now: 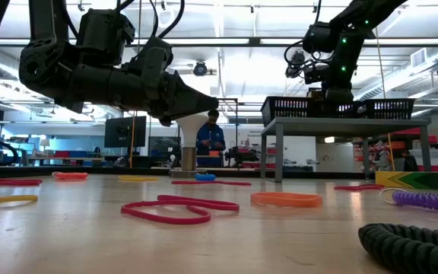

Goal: Pick & Place Office Desk Supplies
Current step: Put the yellow crayon box into the middle black basket on the shelf, then put the yellow rubberband into the right black basket on the shelf

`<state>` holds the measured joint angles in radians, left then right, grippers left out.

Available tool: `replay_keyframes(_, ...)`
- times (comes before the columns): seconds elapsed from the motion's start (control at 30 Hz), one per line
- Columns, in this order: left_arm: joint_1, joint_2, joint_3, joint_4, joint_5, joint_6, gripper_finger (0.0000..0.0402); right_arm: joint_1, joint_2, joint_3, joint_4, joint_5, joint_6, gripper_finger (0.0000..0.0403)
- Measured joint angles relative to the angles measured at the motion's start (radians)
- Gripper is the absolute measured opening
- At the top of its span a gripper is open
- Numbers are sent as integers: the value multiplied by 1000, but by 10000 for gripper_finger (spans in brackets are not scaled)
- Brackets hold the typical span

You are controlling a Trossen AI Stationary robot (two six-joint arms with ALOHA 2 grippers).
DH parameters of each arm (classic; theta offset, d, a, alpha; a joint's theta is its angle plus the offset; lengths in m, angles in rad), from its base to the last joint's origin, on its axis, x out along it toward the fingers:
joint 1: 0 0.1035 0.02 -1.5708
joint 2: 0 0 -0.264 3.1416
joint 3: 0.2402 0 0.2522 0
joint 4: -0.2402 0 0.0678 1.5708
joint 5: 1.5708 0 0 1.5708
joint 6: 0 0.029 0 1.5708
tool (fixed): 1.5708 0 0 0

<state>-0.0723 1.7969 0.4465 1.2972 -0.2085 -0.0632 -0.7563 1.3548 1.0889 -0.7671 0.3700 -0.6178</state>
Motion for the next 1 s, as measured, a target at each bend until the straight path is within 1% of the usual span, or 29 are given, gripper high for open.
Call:
replay_keyframes(0.13, 0, 0, 0, -3, 0, 0, 9, 12, -13, 0, -17, 2, 12, 4)
replay_keyframes(0.23, 0, 0, 0, -3, 0, 0, 9, 28, -51, 0, -40, 4, 41, 4)
replay_keyframes(0.47, 1, 0, 1, 1, 0, 7, 9, 84, -213, 0, -119, 1, 153, 4)
replay_keyframes(0.53, 2, 0, 6, -7, -1, -7, 9, 107, -268, 0, -120, -25, 200, 4)
replay_keyframes(0.57, 2, 0, 9, -12, -1, -14, 9, 119, -296, 0, -112, -65, 230, 4)
replay_keyframes(0.67, -8, -1, 18, -28, -2, -18, 9, 145, -378, 0, -40, -267, 329, 4)
replay_keyframes(0.73, -29, -2, 18, -52, -15, 2, 9, 177, -424, 0, 10, -369, 383, 4)
replay_keyframes(0.77, -43, -2, 18, -67, -34, 17, 9, 201, -443, -6, 45, -393, 406, 4)
replay_keyframes(0.83, -73, -2, 18, -83, -85, 47, 9, 261, -484, -51, 134, -401, 440, 4)
replay_keyframes(0.93, -115, -2, 18, -109, -135, 78, 9, 352, -544, -168, 282, -401, 476, 4)
replay_keyframes(1.0, -136, -2, 18, -115, -138, 79, 9, 418, -573, -258, 394, -395, 510, 4)
